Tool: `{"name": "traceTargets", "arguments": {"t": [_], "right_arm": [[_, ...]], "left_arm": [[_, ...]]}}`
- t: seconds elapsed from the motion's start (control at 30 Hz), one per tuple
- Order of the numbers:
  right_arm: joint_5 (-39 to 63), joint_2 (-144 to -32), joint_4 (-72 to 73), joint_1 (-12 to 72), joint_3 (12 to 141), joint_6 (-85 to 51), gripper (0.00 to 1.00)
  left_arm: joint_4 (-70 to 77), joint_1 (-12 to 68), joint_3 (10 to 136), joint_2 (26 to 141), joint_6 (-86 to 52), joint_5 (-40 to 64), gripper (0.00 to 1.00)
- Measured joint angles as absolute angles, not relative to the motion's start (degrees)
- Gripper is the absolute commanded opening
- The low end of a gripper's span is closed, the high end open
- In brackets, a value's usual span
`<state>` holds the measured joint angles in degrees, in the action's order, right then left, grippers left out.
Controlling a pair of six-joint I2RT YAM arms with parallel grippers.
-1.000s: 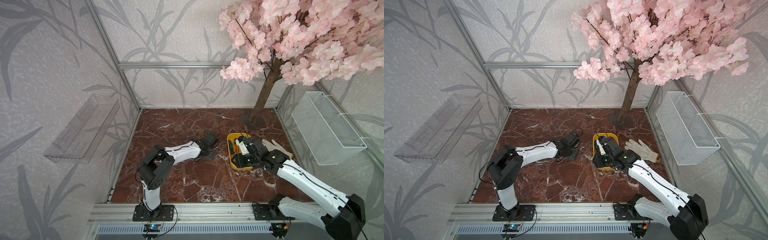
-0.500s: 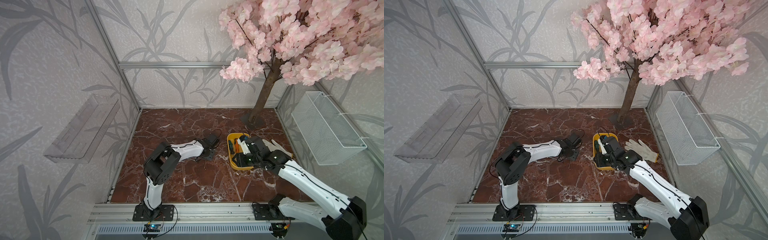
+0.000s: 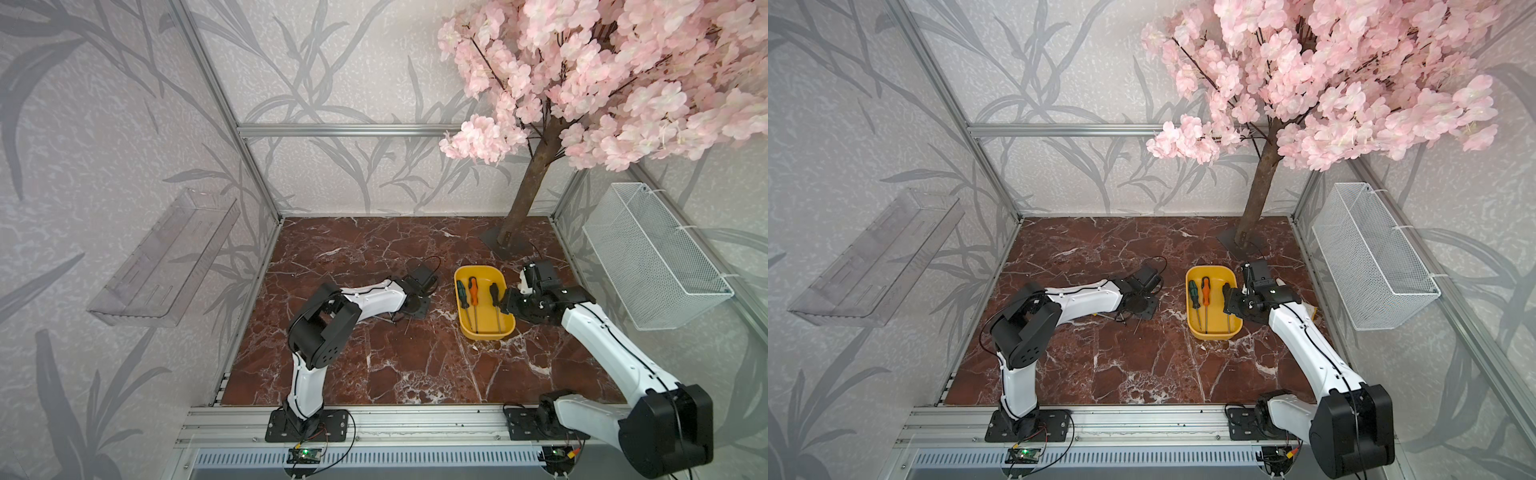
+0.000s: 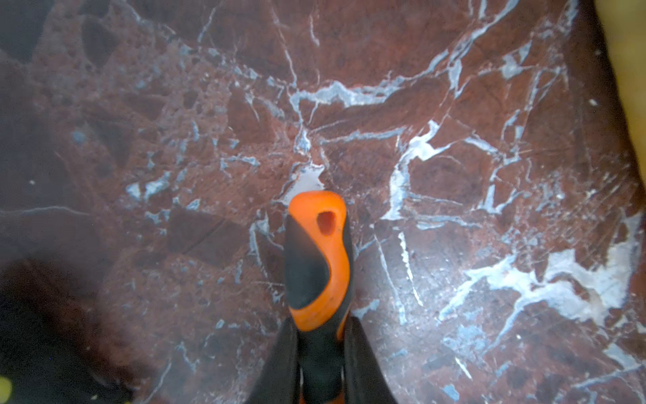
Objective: Put the screwdriver on the desktop into the storage box
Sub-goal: Move the storage box to the center of the board.
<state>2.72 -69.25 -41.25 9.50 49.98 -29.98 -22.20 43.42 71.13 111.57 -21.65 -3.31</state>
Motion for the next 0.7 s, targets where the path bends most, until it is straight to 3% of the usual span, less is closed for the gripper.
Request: {"name": "traceTargets", "arguments": {"t": [0.3,0.5,0.7], "right_arm": [[2.85,-79.00,-39.88,7.01,50.06,-28.58,0.50],[4.73,-81.03,-37.32,7.81,50.09,-27.29,0.29],[4.64,-85.60,-36.14,14.28,51.11,-26.26,0.06]], "left_arm": [[-21.78,43.40,66.52,105.54,-24.53,-1.17,0.00],[-21.69,43.38,65.08,98.26,-26.24,-0.93,0.00],[-20.82,43.38,65.08,93.10,-28.10,-0.12,0.00]]}}
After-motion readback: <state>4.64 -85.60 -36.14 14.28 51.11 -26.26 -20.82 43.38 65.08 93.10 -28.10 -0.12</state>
